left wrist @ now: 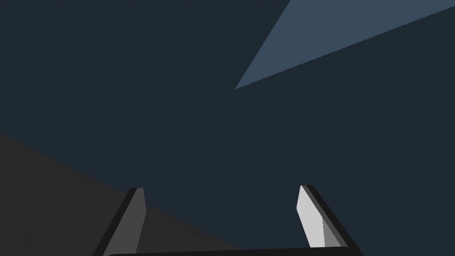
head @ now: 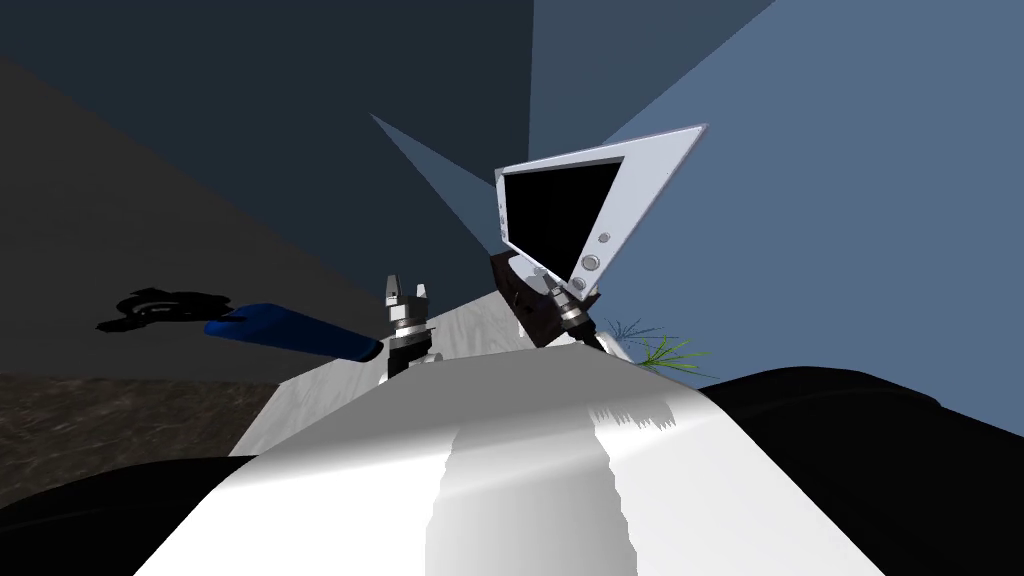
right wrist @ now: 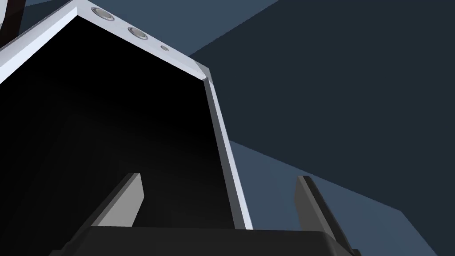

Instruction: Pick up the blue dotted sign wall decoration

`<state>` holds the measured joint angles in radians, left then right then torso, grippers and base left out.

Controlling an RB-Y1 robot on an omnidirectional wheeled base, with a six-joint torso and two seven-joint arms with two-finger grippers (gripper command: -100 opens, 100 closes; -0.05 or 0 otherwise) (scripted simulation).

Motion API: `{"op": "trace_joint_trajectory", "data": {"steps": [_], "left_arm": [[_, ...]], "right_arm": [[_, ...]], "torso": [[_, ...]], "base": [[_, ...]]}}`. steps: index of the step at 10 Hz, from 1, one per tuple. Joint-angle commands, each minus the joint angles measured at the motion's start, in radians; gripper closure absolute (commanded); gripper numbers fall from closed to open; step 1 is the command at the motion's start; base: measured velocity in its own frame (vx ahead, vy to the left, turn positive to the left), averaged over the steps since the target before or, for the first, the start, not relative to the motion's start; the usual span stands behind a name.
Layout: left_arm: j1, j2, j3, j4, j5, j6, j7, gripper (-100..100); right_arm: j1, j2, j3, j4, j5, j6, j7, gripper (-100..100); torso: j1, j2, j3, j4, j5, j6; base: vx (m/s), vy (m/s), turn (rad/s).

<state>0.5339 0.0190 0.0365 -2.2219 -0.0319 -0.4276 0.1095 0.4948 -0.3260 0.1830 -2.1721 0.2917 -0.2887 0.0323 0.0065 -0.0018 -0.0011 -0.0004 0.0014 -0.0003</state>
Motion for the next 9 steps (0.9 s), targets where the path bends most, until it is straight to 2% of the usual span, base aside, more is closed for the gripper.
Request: {"op": "trace_joint_trajectory", "data": {"steps": [1, 2, 3, 4, 5, 6, 7, 8, 9], "left_arm": [[0.000, 0.000, 0.000, 0.000, 0.000, 0.000, 0.000, 0], [0.000, 0.000, 0.000, 0.000, 0.000, 0.000, 0.000, 0], [0.000, 0.000, 0.000, 0.000, 0.000, 0.000, 0.000, 0], [0.000, 0.000, 0.000, 0.000, 0.000, 0.000, 0.000, 0], [0.000, 0.000, 0.000, 0.000, 0.000, 0.000, 0.000, 0], [0.000, 0.000, 0.000, 0.000, 0.000, 0.000, 0.000, 0], [0.000, 0.000, 0.000, 0.000, 0.000, 0.000, 0.000, 0], [0.000, 0.000, 0.000, 0.000, 0.000, 0.000, 0.000, 0], [0.000, 0.000, 0.000, 0.000, 0.000, 0.000, 0.000, 0]], "right_arm": [[0.003, -0.039, 0.013, 0.016, 0.033, 0.002, 0.018, -100], [0.000, -0.071, 0.041, 0.036, 0.073, 0.020, 0.045, -100], [0.000, -0.085, 0.041, 0.036, 0.077, 0.020, 0.045, -100], [-0.003, -0.120, 0.070, 0.056, 0.120, 0.037, 0.073, -100], [-0.003, -0.132, 0.070, 0.056, 0.123, 0.037, 0.073, -100], [-0.006, -0.167, 0.100, 0.078, 0.167, 0.053, 0.102, -100], [-0.006, -0.180, 0.100, 0.078, 0.169, 0.053, 0.102, -100], [-0.009, -0.219, 0.131, 0.101, 0.213, 0.070, 0.131, -100], [-0.009, -0.228, 0.131, 0.101, 0.215, 0.070, 0.131, -100]], "torso": [[0.000, 0.000, 0.000, 0.000, 0.000, 0.000], [-0.001, 0.000, 0.000, 0.000, 0.000, 0.001], [-0.001, 0.000, 0.000, 0.000, 0.000, 0.000], [-0.003, 0.000, 0.000, 0.000, 0.000, 0.000], [-0.002, 0.000, 0.000, 0.000, 0.000, 0.000], [-0.003, 0.000, 0.000, 0.000, 0.000, 0.001], [-0.002, -0.001, 0.000, 0.000, 0.000, 0.000], [-0.003, -0.001, 0.000, 0.000, 0.000, 0.001], [-0.002, 0.000, 0.000, 0.000, 0.000, 0.000]], "base": [[0.028, 0.079, 0.050], [0.036, 0.078, 0.112], [0.029, 0.057, 0.056], [0.042, 0.070, 0.116], [0.037, 0.057, 0.063], [0.050, 0.070, 0.120], [0.048, 0.055, 0.050], [0.043, 0.066, 0.130], [0.036, 0.058, 0.048]]}}
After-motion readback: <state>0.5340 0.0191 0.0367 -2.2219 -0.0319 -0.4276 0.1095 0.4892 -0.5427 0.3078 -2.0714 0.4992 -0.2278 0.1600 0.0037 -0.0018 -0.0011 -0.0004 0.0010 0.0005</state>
